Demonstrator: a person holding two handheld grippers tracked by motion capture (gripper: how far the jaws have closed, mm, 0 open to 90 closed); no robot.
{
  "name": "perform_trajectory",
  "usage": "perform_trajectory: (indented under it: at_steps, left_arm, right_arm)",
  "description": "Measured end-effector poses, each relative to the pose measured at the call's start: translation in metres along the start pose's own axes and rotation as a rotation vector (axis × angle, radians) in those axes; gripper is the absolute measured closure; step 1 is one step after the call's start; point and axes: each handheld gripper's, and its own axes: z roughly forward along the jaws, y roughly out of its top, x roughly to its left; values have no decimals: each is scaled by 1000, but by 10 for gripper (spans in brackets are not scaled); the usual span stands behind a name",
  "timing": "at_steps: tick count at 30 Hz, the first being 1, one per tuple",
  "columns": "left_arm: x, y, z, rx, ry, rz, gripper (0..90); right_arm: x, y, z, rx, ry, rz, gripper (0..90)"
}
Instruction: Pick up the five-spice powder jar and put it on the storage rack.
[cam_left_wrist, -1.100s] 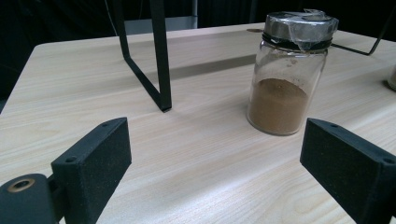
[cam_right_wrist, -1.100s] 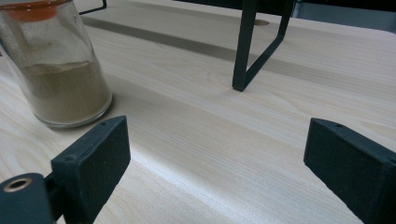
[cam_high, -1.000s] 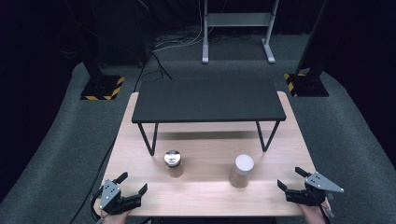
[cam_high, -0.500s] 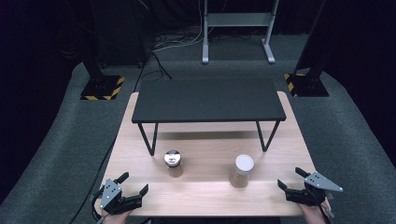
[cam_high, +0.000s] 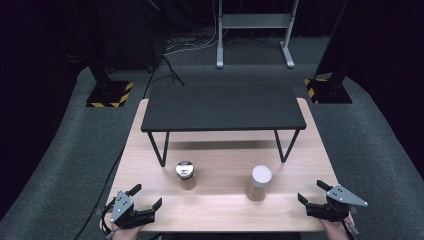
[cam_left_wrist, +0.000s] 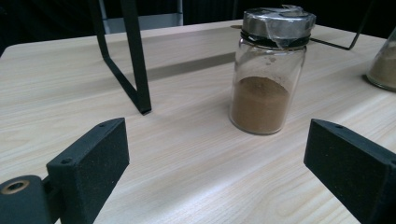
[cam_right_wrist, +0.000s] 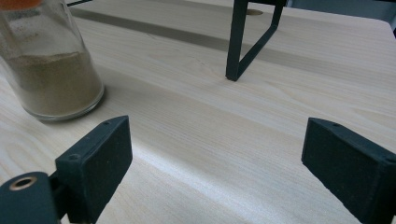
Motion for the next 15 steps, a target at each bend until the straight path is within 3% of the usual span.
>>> perform_trajectory:
  at_steps: [15]
  left_arm:
    - [-4,9,19,-3,-86,11,61]
  right_arm:
    - [0,1,0,4,-4,2,75]
